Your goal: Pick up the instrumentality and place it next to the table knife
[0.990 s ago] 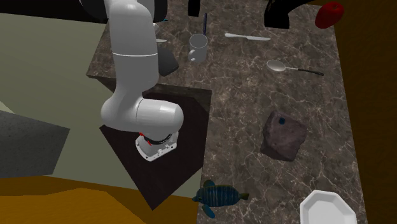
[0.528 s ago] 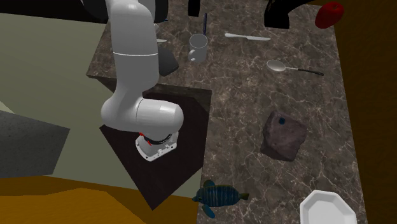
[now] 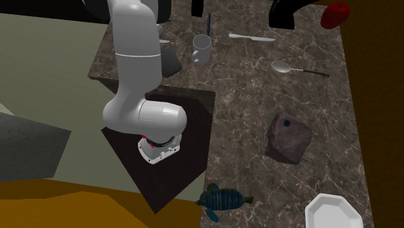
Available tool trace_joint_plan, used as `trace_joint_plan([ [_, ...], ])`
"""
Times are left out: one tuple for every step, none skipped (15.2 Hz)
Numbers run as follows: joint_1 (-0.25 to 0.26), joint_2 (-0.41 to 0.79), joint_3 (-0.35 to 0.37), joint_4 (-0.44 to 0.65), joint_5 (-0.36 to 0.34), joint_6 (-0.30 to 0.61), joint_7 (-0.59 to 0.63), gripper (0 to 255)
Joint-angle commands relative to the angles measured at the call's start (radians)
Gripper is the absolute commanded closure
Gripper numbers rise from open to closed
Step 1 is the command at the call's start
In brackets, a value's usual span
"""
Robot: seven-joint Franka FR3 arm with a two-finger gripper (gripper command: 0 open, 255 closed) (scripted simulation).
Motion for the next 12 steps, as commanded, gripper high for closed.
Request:
trace_joint_plan([
  [0.000,0.000,0.000,0.000,0.000,0.000,0.000,0],
  [0.008,0.000,0.001,0.034,0.003,-0.033,-0.005,0],
  [0.016,0.001,0.002,0.072,0.005,-0.067,-0.010,0],
  [0.027,0.005,0.002,0.114,0.006,-0.103,-0.015,0],
  [0.036,0.010,0.001,0.151,0.006,-0.132,-0.019,0],
  [0.036,0.010,0.001,0.151,0.006,-0.132,-0.019,0],
  [0.036,0.010,0.001,0.151,0.006,-0.132,-0.019,0],
  [0.036,0.010,0.001,0.150,0.006,-0.132,-0.019,0],
  [0.036,0.010,0.001,0.151,0.006,-0.132,-0.019,0],
  [0.036,0.010,0.001,0.151,0.006,-0.132,-0.019,0],
  [0.036,0.010,0.001,0.151,0.006,-0.132,-0.019,0],
  [0.036,0.010,0.001,0.151,0.006,-0.132,-0.019,0],
])
